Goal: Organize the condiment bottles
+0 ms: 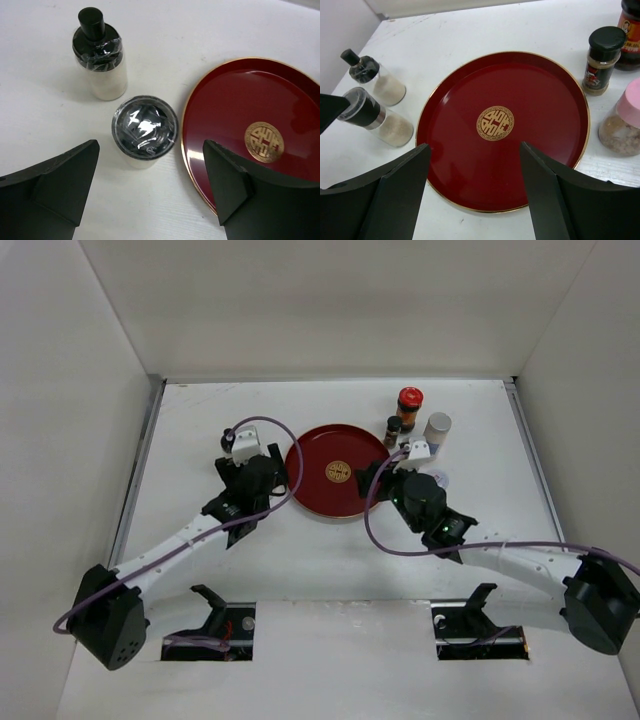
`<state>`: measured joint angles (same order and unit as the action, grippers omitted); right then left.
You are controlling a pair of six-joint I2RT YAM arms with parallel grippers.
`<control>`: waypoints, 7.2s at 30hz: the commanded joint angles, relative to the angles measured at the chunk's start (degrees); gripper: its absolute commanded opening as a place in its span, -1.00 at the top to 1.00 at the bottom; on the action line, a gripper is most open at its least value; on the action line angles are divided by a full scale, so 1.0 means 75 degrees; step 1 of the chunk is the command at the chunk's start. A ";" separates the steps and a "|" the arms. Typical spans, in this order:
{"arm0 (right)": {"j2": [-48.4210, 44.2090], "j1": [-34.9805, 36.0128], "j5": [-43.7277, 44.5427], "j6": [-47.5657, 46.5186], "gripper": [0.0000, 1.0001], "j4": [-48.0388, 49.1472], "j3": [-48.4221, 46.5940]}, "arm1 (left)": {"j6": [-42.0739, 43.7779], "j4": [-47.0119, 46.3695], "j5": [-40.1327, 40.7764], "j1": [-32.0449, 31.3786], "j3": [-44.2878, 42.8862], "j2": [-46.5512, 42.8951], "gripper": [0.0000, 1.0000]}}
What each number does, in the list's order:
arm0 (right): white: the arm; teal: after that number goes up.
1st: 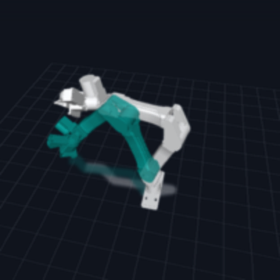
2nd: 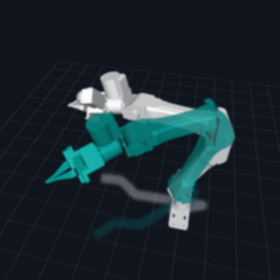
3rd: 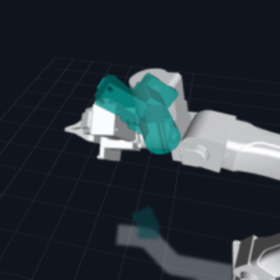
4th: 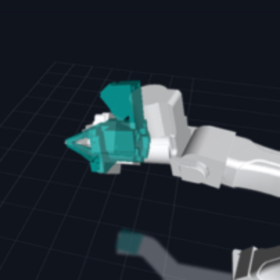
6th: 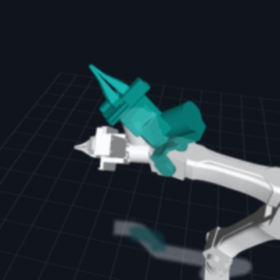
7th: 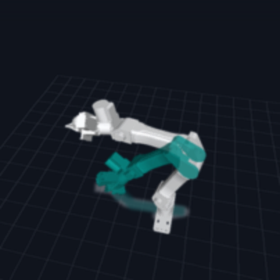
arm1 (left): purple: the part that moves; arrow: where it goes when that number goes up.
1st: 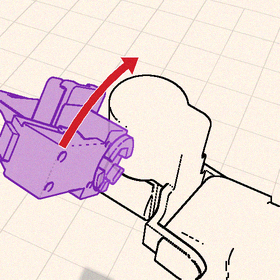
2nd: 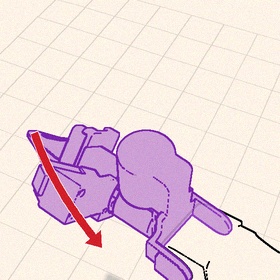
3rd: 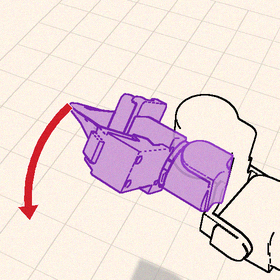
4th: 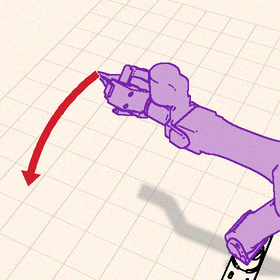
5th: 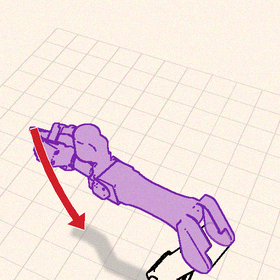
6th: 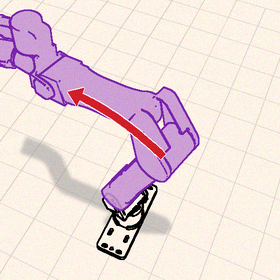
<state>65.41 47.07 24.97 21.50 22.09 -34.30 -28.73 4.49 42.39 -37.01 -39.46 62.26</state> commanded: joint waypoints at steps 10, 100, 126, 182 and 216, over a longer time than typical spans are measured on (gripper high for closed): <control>0.0197 0.0046 -0.0388 0.0110 -0.58 0.0770 -0.0114 | 0.0210 -0.1348 -0.0613 0.0816 -0.0257 0.1424 -0.63; -0.0459 -0.0868 0.0210 0.0802 -0.40 0.1192 0.0683 | 0.0362 -0.1301 -0.0250 0.2433 -0.2660 0.3956 -0.72; -0.0471 -0.0868 0.0210 0.0766 -0.41 0.1203 0.0695 | 0.0502 -0.1795 -0.0133 0.1803 -0.1934 0.2588 0.24; 0.0945 -0.2343 0.0738 -0.0065 -0.47 -0.2146 -0.1635 | 0.0011 -0.6611 0.0089 -0.0766 0.2786 -0.1127 -0.58; 0.2343 -0.2462 0.1627 -0.0815 0.23 -0.3143 -0.3559 | -0.1290 -0.6681 0.0149 -0.0133 0.4149 -0.1247 -0.22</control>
<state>88.55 26.52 33.58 17.85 -3.77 -58.70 -37.71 -42.30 43.90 -38.26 -8.95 52.86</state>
